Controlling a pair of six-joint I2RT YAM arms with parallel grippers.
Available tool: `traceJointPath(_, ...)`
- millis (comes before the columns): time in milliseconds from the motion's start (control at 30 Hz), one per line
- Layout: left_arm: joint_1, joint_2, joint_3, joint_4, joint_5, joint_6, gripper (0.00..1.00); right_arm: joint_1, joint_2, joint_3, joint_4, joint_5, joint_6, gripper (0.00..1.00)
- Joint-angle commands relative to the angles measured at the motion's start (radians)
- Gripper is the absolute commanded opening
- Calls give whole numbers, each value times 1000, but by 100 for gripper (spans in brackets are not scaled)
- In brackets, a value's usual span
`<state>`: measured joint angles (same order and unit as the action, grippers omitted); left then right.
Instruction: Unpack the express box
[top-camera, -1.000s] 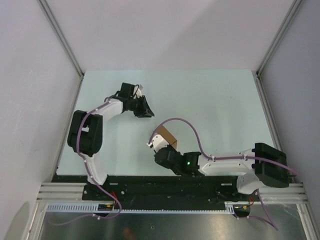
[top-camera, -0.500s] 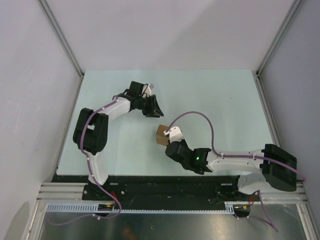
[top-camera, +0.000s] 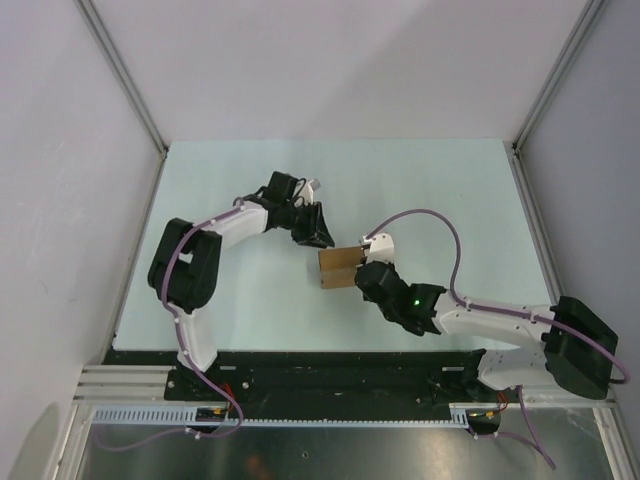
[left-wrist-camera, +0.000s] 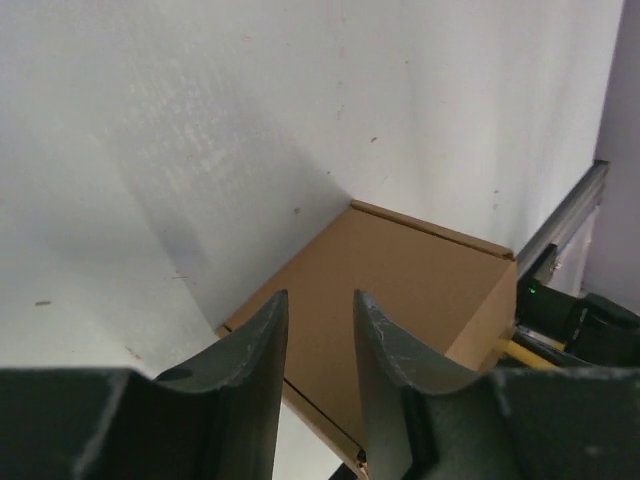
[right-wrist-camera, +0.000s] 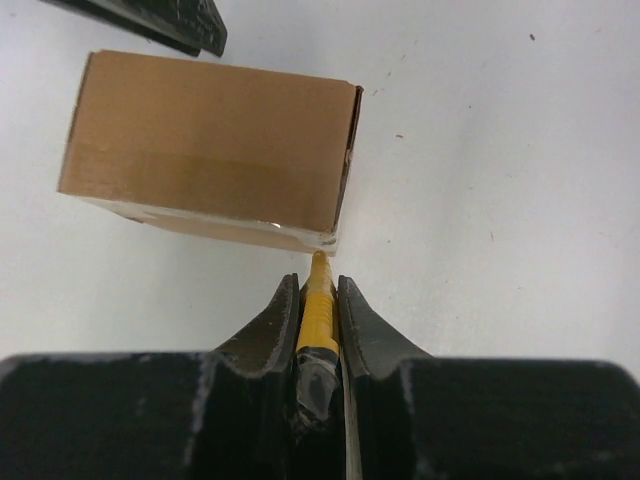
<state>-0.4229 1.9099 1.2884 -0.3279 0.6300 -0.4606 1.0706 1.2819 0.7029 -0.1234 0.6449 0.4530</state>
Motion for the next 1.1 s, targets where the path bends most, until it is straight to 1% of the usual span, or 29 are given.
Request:
traceJointPath(0, -1, -106, -18, 9, -82, 45, 38, -3, -94, 0, -36, -8, 58, 0)
traceJointPath(33, 9, -113, -6, 9, -122, 42, 41, -1, -136, -2, -54, -13, 68, 0)
traceJointPath(100, 21, -132, 11, 9, -150, 33, 45, -1, -185, -9, -103, -8, 96, 0)
traceJointPath(200, 22, -147, 51, 7, -187, 37, 53, -3, -303, -20, -142, 12, 105, 0)
traceJointPath(233, 21, -164, 61, 9, -196, 37, 58, -4, -326, -22, -150, 21, 107, 0)
traceJointPath(267, 21, -173, 65, 7, -210, 39, 60, -8, -364, -20, -154, 44, 104, 0)
traceJointPath(333, 18, -210, 65, 7, -230, 36, 65, -26, -389, -20, -156, 53, 101, 0)
traceJointPath(467, -4, -305, 48, 7, -285, 22, 69, -70, -417, -8, -150, 41, 128, 0)
traceJointPath(533, -36, -336, 49, 9, -300, 28, 69, -86, -405, -3, -136, 33, 139, 0)
traceJointPath(600, -77, -367, 52, 7, -282, 20, 66, -106, -373, 7, -107, 24, 151, 0)
traceJointPath(633, -91, -371, 52, 7, -251, 16, 61, -110, -360, 12, -98, 24, 153, 0)
traceJointPath(700, -137, -367, 52, 7, -225, -10, 56, -123, -337, 24, -64, 22, 168, 0)
traceJointPath(733, -152, -362, 48, 7, -204, -18, 50, -127, -317, 29, -53, 16, 176, 0)
traceJointPath(800, -201, -342, 42, 9, -184, -36, 43, -138, -300, 38, -23, 10, 194, 0)
traceJointPath(833, -218, -335, 37, 9, -188, -33, 39, -139, -287, 37, -7, -1, 196, 0)
traceJointPath(900, -256, -313, 29, 7, -197, -32, 35, -152, -273, 37, 33, -17, 194, 0)
traceJointPath(1000, -277, -293, 15, 7, -214, -42, 29, -159, -263, 41, 62, -27, 194, 0)
traceJointPath(1033, -280, -288, 8, 7, -220, -46, 24, -167, -263, 40, 68, -33, 193, 0)
traceJointPath(1067, -278, -285, 5, 7, -225, -49, 23, -173, -263, 41, 73, -39, 191, 0)
